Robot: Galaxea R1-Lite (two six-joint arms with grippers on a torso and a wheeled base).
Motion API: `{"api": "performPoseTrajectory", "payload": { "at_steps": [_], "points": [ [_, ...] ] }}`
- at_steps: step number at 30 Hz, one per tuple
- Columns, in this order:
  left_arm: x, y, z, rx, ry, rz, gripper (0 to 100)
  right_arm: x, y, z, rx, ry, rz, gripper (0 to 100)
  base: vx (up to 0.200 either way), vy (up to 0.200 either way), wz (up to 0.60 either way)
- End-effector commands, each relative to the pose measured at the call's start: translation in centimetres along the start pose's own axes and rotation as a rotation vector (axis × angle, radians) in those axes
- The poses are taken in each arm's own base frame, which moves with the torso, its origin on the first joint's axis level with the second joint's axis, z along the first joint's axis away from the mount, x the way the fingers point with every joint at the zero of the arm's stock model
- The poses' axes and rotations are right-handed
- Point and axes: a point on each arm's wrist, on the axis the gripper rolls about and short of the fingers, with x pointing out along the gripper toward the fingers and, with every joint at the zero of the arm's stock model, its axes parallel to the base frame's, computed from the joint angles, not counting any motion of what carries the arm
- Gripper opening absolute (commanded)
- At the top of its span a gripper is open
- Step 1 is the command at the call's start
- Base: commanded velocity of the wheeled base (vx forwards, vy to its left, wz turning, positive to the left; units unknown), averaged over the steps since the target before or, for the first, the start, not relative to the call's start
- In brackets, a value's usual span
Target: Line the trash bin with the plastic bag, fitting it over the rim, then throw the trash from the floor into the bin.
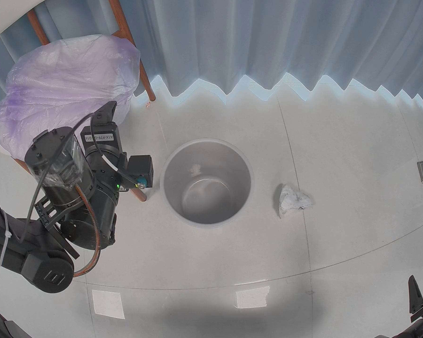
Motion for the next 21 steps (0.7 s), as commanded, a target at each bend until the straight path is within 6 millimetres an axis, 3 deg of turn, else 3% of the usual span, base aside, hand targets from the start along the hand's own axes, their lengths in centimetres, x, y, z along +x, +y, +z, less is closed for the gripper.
{"api": "performPoseTrajectory", "payload": {
  "at_steps": [1, 10, 21],
  "points": [
    [0.6, -0.3, -0.2, 0.012, 0.02, -0.006, 100, 0.0, 0.0, -0.5, 0.0, 0.001, 0.0, 100, 0.0, 0.0, 0.0],
    [2.8, 1.3, -0.9, 0.032, 0.083, 0.049, 100, 0.0, 0.0, -0.5, -0.001, 0.001, 0.0, 100, 0.0, 0.0, 0.0],
    [5.2, 0.8, -1.1, 0.033, 0.135, 0.054, 100, 0.0, 0.0, -0.5, 0.0, 0.001, 0.0, 100, 0.0, 0.0, 0.0]
  ]
}}
